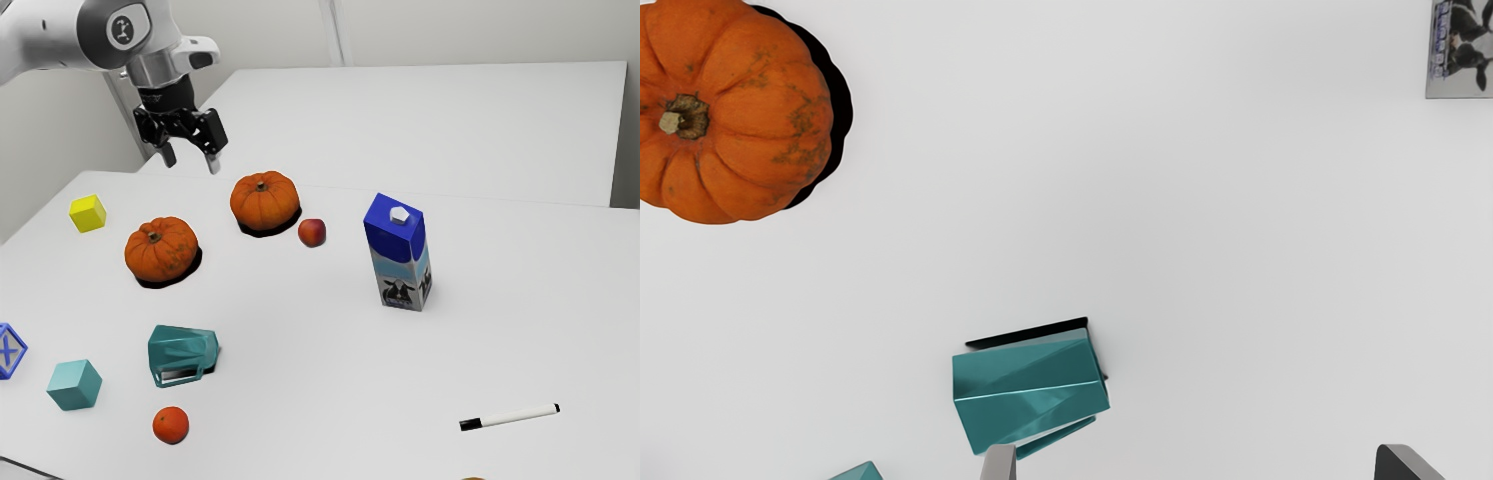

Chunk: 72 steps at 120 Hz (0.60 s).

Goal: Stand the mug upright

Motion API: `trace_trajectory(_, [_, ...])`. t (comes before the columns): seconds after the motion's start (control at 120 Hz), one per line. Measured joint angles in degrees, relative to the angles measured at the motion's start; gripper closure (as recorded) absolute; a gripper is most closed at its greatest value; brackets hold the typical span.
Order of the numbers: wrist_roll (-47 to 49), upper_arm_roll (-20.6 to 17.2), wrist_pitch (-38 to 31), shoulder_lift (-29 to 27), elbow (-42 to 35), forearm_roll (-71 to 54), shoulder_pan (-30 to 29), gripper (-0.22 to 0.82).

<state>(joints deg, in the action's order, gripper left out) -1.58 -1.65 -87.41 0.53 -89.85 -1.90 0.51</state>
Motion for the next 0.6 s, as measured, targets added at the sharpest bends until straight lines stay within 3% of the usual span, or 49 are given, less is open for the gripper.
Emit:
trace_trajectory(0.342, [0.22, 0.50, -0.06, -5.00, -5.80, 0.44, 0.16, 0.02])
trace_trajectory(0.6, [-0.12, 1.11, -1.49, -9.95, -14.16, 3.50, -4.76, 0.02])
